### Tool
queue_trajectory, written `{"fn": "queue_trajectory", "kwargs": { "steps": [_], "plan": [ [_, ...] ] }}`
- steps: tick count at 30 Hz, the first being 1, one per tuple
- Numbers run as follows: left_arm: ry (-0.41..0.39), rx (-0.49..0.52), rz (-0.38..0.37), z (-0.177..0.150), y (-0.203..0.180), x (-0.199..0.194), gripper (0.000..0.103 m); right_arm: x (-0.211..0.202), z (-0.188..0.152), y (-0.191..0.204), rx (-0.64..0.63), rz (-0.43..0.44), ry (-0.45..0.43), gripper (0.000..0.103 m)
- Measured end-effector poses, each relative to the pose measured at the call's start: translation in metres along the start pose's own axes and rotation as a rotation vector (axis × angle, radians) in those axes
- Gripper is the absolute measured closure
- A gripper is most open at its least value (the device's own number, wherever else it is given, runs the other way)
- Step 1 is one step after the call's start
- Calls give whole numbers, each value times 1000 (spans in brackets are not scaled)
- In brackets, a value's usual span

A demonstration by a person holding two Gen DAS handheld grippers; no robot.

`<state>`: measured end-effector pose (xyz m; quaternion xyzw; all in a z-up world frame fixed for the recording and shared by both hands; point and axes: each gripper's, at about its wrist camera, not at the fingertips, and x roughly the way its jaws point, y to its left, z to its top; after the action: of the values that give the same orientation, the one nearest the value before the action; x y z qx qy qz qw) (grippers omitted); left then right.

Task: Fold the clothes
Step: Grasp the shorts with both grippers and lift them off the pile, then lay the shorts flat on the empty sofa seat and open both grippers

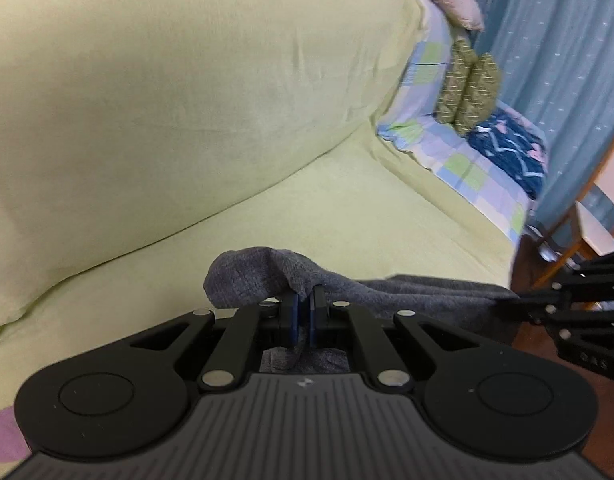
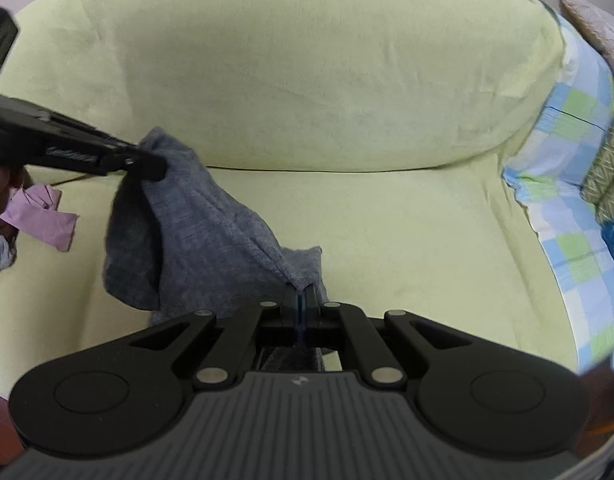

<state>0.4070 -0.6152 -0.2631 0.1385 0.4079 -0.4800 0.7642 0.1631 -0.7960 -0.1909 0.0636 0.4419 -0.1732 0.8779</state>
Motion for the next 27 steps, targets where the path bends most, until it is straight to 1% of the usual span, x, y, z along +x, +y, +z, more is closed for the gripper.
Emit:
{"fn": "queue_trajectory", "kwargs": {
  "steps": [1,4,5,7,8,10,12,13,14,15,16,17,19,20,22,23,25,26,27],
  "plan": [
    [-2,-6,10,-1,0,4,102,9,0,-11,-12,17,1,103],
    [-17,-49,92,-4,-8,39,102,48,0,-35,-51,87,1,103],
    [-20,-71,133,-8,-11,54,102,67,-2,-49,-73,130,-2,103],
    [-19,-130,184,-21,-12,76,102,95,-10,-71,-103,198,-7,103],
    [-18,-160,203,-29,-13,87,102,106,-13,-81,-116,229,-10,103],
    [-19,-177,220,-39,-13,95,102,126,-22,-95,-143,270,-23,103],
    [-22,-197,246,-57,-15,110,101,140,-35,-101,-174,291,-45,103],
    [-32,-199,254,-70,-17,118,99,146,-42,-103,-185,294,-58,102],
    [-47,-204,263,-84,-18,126,95,150,-49,-104,-185,283,-77,96],
    [-59,-205,264,-91,-18,130,87,154,-56,-105,-185,271,-97,90],
    [-69,-205,263,-98,-18,133,62,158,-64,-106,-182,259,-118,77],
    [-86,-204,260,-105,-18,137,50,164,-75,-108,-173,243,-144,75],
    [-131,-189,253,-127,-16,145,49,169,-89,-109,-168,222,-181,75],
    [-150,-174,253,-134,-14,146,49,169,-100,-109,-170,200,-218,75],
    [-182,-147,256,-145,-12,145,49,177,-105,-116,-165,177,-262,71],
    [-192,-137,259,-147,-9,140,49,179,-113,-119,-146,163,-290,69],
    [-223,-113,277,-161,-6,131,47,180,-126,-124,-105,145,-343,65],
    [-232,-107,283,-160,-7,130,46,179,-130,-126,-84,138,-369,63],
    [-266,-97,307,-170,-6,124,46,177,-134,-128,-69,133,-396,62]
  ]
}}
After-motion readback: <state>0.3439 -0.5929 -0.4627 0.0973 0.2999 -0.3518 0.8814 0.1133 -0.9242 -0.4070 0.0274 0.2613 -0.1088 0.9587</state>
